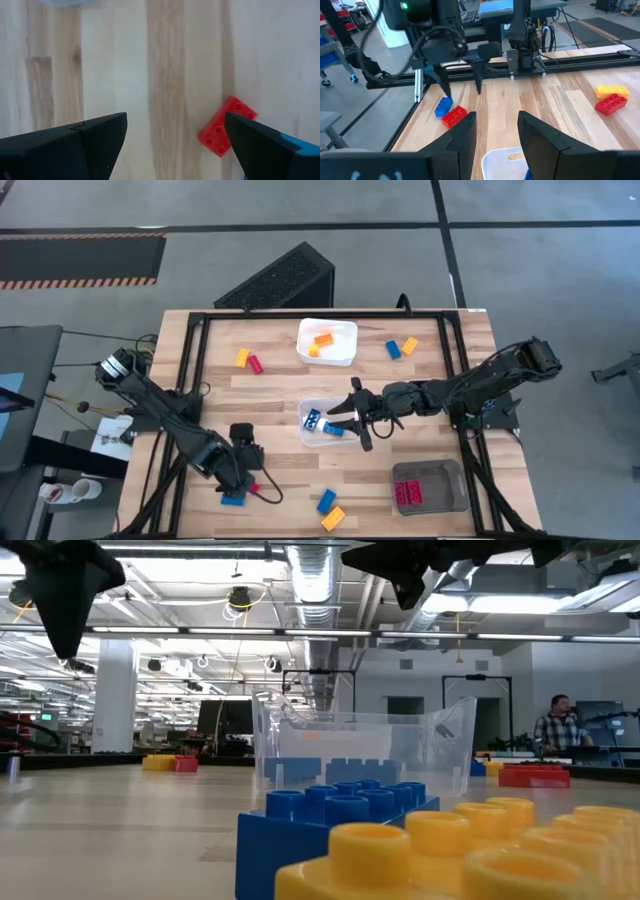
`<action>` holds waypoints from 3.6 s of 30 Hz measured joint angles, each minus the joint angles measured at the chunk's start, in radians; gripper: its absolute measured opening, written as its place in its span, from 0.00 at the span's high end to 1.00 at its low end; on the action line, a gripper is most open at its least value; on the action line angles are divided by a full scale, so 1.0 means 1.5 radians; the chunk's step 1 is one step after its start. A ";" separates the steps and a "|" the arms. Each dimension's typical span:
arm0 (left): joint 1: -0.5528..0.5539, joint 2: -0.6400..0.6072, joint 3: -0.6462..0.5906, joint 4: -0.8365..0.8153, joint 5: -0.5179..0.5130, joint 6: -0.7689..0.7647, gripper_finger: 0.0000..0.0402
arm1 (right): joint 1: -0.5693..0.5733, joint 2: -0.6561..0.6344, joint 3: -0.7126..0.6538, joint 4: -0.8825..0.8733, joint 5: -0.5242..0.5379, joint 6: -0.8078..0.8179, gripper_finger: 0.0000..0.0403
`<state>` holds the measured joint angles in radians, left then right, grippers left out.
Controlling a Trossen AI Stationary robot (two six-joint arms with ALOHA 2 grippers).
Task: Sort & place blocks by color
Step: Put the blue game piece into the transparent bin
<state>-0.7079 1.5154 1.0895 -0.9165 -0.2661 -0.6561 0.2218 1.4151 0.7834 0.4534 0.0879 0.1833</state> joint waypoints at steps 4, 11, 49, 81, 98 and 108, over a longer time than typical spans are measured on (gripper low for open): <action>-0.004 0.000 -0.024 0.017 0.003 -0.022 0.21 | 0.000 0.000 0.000 0.000 0.000 0.000 0.59; -0.008 -0.010 -0.035 0.066 -0.011 -0.028 0.21 | 0.000 0.000 0.000 0.001 0.005 0.002 0.59; -0.046 -0.288 -0.247 0.322 -0.034 -0.114 0.21 | 0.000 0.000 0.000 -0.002 0.033 0.002 0.59; -0.083 -0.100 -0.231 0.321 0.123 -0.249 0.21 | 0.005 0.000 0.000 -0.003 0.032 0.001 0.59; -0.125 -0.014 -0.159 0.248 0.182 -0.283 0.21 | 0.008 0.000 0.001 -0.018 0.028 0.013 0.59; -0.179 -0.013 -0.183 0.240 0.118 -0.348 0.21 | 0.024 -0.002 0.001 -0.036 0.019 0.018 0.59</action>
<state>-0.9762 1.4961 0.8154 -0.5562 -0.0890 -1.1779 0.2575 1.4127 0.7841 0.3989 0.1164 0.2099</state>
